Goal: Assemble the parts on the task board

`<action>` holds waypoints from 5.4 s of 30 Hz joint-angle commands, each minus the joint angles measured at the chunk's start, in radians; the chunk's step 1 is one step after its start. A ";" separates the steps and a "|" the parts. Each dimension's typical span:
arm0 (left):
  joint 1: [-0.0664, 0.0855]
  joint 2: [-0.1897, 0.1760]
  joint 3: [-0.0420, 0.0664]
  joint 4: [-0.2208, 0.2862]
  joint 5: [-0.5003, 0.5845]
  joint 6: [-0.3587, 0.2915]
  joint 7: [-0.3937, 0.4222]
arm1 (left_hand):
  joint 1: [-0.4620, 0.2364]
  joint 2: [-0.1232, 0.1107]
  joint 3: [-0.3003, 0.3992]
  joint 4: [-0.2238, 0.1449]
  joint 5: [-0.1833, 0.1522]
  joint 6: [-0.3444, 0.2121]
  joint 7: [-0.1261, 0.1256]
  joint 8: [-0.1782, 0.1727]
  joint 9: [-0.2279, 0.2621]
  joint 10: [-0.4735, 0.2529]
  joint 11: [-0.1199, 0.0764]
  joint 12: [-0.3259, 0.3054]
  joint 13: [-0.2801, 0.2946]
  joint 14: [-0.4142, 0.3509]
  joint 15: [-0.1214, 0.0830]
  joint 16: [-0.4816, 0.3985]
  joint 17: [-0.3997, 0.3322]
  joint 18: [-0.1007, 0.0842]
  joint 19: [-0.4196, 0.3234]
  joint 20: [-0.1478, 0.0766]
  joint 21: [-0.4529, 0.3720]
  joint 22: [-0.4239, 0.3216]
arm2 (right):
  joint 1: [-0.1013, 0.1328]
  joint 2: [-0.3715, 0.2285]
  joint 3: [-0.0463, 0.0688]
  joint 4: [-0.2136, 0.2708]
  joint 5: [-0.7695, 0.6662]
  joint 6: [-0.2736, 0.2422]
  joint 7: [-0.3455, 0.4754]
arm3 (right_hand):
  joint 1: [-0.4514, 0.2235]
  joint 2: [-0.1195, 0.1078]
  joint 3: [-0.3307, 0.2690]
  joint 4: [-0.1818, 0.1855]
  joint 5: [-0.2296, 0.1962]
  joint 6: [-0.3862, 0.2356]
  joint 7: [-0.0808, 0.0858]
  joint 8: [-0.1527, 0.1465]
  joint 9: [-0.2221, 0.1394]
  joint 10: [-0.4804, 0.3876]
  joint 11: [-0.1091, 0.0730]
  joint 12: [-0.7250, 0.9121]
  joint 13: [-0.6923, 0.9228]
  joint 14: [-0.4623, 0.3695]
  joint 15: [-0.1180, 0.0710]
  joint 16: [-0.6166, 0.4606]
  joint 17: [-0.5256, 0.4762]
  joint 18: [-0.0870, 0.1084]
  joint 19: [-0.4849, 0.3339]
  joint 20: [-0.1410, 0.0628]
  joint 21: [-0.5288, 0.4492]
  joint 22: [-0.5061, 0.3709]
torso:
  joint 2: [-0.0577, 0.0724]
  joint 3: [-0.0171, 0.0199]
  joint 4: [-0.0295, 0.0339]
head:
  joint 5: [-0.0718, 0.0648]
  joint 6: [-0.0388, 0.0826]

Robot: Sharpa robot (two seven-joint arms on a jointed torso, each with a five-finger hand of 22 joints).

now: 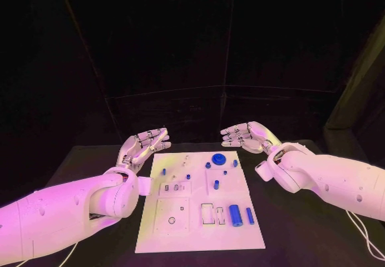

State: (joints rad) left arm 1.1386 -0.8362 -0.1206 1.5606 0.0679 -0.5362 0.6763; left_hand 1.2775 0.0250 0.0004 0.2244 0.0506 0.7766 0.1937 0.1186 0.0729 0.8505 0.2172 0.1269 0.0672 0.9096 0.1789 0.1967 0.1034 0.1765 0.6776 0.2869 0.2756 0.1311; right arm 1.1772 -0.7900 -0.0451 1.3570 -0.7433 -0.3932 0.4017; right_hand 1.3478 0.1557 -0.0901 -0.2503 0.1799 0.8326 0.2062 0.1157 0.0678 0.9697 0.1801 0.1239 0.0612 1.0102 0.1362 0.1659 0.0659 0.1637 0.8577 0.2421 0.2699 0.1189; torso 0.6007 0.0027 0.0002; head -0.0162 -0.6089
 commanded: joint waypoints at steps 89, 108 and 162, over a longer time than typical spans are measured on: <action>0.047 -0.051 0.001 0.098 -0.014 0.198 0.008 | 0.056 0.043 -0.044 -0.123 0.000 0.162 0.048 -0.026 -0.008 0.153 -0.031 -0.039 -0.003 0.179 -0.043 -0.018 -0.001 0.007 0.177 -0.038 0.011 -0.038 | 0.074 0.163 0.019 -0.075 -0.865 0.022 -0.440 | -0.034 -0.054 0.350 -0.033 -0.074 0.273 -0.056 -0.042 0.001 0.287 -0.108 -0.058 0.006 0.470 -0.148 1.112 0.885 -0.039 0.415 -0.150 0.969 0.784 | 0.168 -0.0001 0.0651 | -0.038 0.016; 0.054 -0.042 0.001 0.080 0.004 0.202 0.002 | 0.055 0.042 -0.046 -0.124 0.000 0.161 0.048 -0.027 -0.008 0.153 -0.031 -0.040 -0.003 0.179 -0.042 -0.019 -0.001 0.007 0.178 -0.037 0.010 -0.039 | 0.080 0.312 0.036 -0.229 -0.844 0.026 -0.494 | -0.091 -0.103 0.449 -0.010 -0.098 0.262 -0.051 -0.052 -0.001 0.268 -0.100 -0.061 0.004 0.466 -0.142 1.121 0.880 -0.039 0.404 -0.144 0.981 0.791 | 0.172 0.0003 0.0726 | -0.035 0.021; 0.070 -0.035 0.000 0.066 0.005 0.208 -0.013 | 0.055 0.043 -0.048 -0.127 0.000 0.161 0.049 -0.030 -0.008 0.152 -0.030 -0.043 -0.003 0.176 -0.041 -0.023 -0.002 0.007 0.179 -0.037 0.009 -0.041 | 0.080 0.310 0.036 -0.224 -0.815 -0.025 -0.518 | -0.101 -0.217 0.435 0.065 -0.082 0.063 -0.017 -0.040 0.004 0.093 -0.061 -0.019 0.006 0.430 -0.110 1.045 0.744 -0.005 0.304 -0.113 0.864 0.590 | 0.177 0.0067 0.0668 | -0.031 0.023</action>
State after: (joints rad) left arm 1.2066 -0.8701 -0.1209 1.6256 0.0734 -0.3428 0.6603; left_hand 1.3408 0.0643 -0.0422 0.1004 0.0503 0.9381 0.2319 0.0929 0.0667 1.0042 0.1804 0.0878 0.0659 1.0882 0.1344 0.1772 0.1029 0.1776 0.8514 0.2483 0.2906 0.0914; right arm 1.2548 -0.4711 -0.0100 1.1178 -1.5799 -0.3544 -0.1246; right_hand 1.2408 -0.0564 0.3465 -0.1876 0.0958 0.8934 0.1895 0.0724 0.0717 1.0570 0.1183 0.1035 0.0664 1.4418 0.0305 1.2084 0.8082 0.1558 1.1585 0.1300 1.1300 0.7082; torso 0.7774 0.0085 0.0685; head -0.0463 -0.5867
